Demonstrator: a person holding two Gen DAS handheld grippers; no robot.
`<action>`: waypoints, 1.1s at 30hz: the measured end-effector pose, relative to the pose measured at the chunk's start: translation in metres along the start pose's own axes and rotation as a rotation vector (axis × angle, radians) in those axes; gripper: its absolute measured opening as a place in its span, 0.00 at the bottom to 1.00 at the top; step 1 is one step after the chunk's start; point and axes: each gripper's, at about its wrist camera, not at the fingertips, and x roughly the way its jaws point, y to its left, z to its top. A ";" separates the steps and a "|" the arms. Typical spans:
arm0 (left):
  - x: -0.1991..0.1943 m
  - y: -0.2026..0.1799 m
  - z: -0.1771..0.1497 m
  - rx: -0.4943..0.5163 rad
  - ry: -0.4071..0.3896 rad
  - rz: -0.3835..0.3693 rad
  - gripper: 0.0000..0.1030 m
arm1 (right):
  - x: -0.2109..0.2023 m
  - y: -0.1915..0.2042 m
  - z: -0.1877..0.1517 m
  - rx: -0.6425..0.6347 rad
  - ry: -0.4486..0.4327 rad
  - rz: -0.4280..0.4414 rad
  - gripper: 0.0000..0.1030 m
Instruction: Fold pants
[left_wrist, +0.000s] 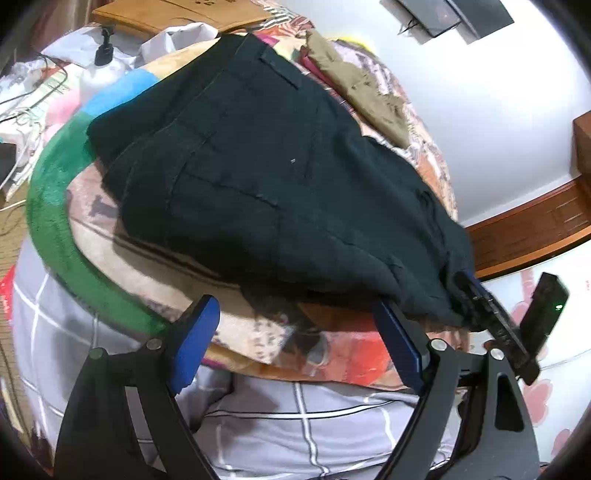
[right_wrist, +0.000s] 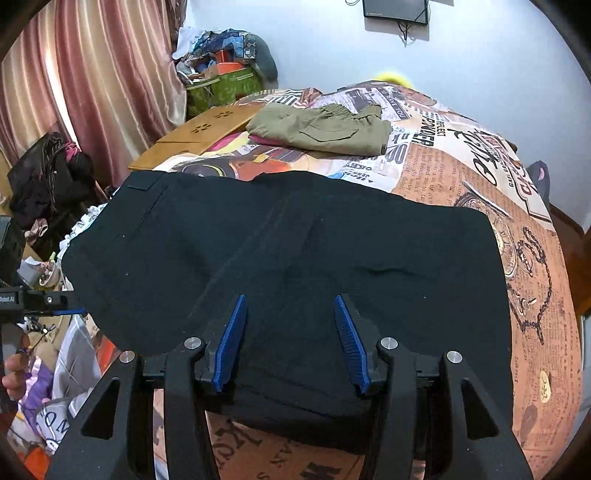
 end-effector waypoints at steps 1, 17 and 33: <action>-0.002 -0.001 -0.001 0.003 -0.008 -0.017 0.83 | 0.000 0.000 0.000 -0.002 0.000 -0.002 0.47; 0.004 0.026 0.010 -0.127 -0.045 -0.103 0.84 | 0.006 0.003 0.002 -0.018 -0.005 -0.024 0.52; 0.032 0.009 0.046 -0.077 -0.101 -0.047 0.83 | 0.007 0.002 0.002 -0.025 -0.003 -0.018 0.53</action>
